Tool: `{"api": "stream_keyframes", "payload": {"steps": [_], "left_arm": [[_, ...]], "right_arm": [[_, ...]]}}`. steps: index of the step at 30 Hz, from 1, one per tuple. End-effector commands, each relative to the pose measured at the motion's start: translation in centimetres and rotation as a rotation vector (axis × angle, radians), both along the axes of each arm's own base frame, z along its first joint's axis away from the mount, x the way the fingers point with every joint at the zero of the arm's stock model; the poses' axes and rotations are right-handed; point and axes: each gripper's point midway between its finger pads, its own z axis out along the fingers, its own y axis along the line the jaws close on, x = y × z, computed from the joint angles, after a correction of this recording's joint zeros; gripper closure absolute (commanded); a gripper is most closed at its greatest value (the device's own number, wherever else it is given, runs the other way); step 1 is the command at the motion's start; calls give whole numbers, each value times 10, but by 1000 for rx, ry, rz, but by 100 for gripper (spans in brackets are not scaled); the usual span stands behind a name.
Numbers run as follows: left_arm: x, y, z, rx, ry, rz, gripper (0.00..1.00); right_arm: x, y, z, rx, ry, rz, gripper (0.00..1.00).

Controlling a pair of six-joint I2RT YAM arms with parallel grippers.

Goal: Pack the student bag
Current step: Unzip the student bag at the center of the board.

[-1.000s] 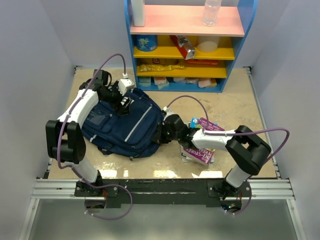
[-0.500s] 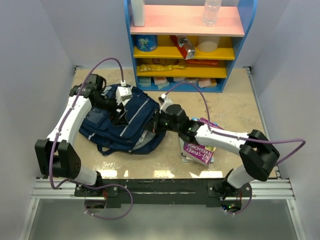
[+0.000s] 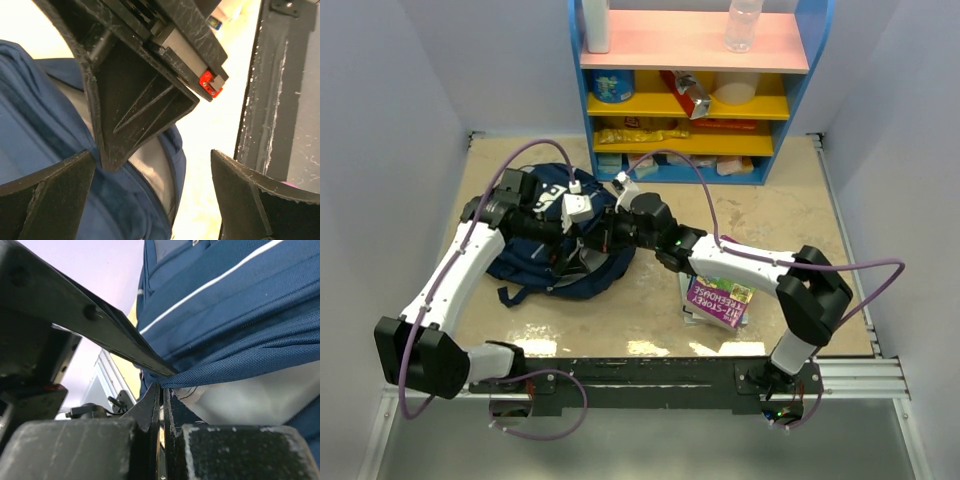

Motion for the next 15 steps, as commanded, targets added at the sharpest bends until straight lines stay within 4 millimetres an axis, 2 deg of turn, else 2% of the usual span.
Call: {"api": "stream_keyframes", "payload": {"steps": [1,2,10,15], "left_arm": [[-5,-7,-9,-11,-13,17,0],[-2,-1,-20,24,-27,41,0],[18,21,-40,139,-131,164,0],[47,42,-39,208,-242,340,0]], "right_arm": [[0,18,93,224,-162,41,100],[-1,18,95,227,-166,41,100],[-4,10,106,241,-181,29,100],[-7,7,118,264,-187,33,100]]}}
